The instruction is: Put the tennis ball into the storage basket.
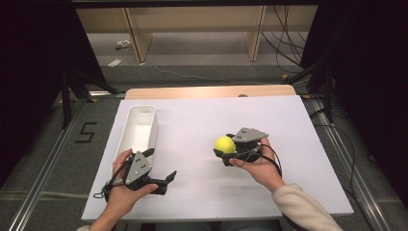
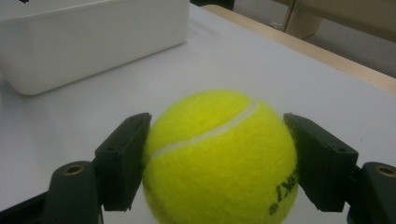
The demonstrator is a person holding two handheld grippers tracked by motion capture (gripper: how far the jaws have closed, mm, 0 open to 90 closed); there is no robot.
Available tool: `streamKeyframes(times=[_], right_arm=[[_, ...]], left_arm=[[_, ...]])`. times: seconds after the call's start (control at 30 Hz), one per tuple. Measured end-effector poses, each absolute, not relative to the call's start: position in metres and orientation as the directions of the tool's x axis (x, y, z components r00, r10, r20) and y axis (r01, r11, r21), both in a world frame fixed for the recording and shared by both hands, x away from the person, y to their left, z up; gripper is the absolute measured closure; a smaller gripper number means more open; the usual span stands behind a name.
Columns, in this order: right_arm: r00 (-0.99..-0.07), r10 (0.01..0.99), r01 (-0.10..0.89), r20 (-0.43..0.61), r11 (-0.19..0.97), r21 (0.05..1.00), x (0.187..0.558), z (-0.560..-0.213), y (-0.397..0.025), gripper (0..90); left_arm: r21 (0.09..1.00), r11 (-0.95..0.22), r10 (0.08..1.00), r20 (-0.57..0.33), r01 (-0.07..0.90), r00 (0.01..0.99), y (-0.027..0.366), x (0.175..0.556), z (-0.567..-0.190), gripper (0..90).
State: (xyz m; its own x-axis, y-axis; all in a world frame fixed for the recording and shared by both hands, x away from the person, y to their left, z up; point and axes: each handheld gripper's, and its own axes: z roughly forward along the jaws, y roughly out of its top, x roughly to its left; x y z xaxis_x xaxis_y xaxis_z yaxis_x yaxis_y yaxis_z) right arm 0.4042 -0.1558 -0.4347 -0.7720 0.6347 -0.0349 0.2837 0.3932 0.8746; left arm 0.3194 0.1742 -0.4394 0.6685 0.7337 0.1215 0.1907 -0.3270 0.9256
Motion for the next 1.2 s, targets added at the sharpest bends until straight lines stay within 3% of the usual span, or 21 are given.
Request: streamKeyframes(times=[1.2], right_arm=[[-0.779, 0.626, 0.262, -0.032, 0.372, 0.891, 0.407, -0.425, -0.144, 27.0]], left_arm=[[0.925, -0.326, 0.735, 0.12, 0.193, 0.668, 0.175, 0.319, -0.44, 0.0]])
